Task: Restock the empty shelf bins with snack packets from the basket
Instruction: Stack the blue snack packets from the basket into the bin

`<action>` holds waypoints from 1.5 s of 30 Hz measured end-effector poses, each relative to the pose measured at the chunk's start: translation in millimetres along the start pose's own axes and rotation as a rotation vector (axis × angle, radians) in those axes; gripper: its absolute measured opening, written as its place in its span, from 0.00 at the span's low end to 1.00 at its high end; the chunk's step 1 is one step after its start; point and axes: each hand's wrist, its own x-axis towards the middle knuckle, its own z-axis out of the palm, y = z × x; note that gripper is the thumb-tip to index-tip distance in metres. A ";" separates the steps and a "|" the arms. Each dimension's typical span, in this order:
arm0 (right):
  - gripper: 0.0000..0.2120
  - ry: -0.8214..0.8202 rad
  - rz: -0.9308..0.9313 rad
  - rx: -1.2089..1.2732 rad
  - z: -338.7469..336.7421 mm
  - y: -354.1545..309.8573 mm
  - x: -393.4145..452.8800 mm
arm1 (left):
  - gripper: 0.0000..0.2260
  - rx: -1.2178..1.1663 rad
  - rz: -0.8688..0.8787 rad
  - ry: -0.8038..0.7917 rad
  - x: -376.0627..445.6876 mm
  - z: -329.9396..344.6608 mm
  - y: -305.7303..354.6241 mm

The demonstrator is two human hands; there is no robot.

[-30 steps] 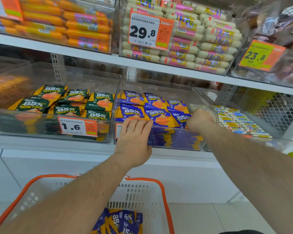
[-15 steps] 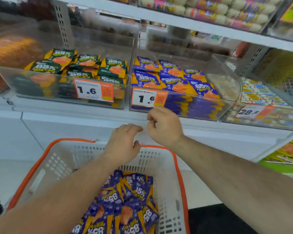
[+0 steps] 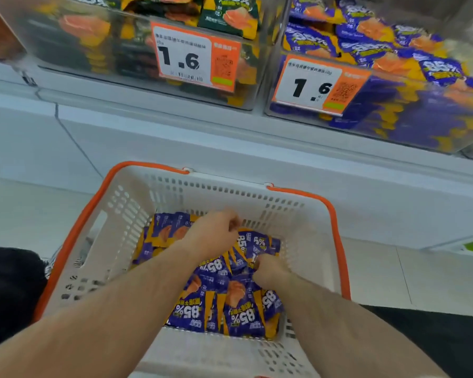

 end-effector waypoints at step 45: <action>0.15 0.573 -0.425 0.917 -188.5 -16.5 -208.6 | 0.15 -1.090 0.000 0.335 -39.4 -53.4 116.4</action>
